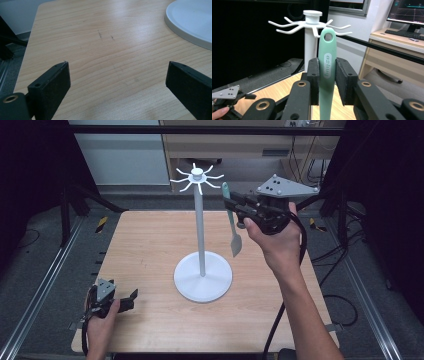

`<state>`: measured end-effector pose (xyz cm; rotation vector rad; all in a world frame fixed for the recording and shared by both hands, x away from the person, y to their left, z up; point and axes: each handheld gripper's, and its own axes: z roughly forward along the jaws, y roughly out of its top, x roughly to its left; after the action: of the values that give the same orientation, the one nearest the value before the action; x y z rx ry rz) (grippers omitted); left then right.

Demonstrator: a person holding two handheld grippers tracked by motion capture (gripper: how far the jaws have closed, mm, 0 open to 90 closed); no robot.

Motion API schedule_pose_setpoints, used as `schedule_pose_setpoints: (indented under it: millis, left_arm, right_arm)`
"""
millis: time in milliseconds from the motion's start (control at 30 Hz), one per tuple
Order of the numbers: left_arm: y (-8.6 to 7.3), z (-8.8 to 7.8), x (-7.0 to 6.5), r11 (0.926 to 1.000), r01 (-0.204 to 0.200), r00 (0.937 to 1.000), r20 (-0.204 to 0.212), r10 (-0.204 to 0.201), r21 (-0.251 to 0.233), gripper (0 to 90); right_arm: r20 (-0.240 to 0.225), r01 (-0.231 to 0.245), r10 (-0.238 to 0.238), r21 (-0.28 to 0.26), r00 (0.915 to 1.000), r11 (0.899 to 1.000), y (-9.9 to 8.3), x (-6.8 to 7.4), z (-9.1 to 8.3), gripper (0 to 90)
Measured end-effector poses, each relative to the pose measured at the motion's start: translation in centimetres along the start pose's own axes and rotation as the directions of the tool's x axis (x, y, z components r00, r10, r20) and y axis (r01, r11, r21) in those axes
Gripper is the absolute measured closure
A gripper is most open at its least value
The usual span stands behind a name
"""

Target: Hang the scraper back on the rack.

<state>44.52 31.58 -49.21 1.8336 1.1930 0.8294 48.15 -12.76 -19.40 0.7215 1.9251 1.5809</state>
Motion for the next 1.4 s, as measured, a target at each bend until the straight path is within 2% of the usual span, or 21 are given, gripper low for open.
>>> schedule_pose_setpoints:
  millis: [700, 1400]
  left_arm:
    - [0.0, 0.0, 0.0, 1.0, -0.001, 1.0, 0.0, 0.001, 0.003, 5.1]
    - [0.0, 0.1, 0.0, 1.0, -0.001, 1.0, 0.002, 0.001, 0.006, 5.1]
  right_arm:
    - [-0.032, 0.013, -0.013, 0.012, 0.9994, 1.0, 0.2, 0.4, 0.5, 74.1]
    - [-0.024, 0.012, -0.011, 0.034, 0.9997, 0.999, 0.0, 0.5, 2.0, 73.9]
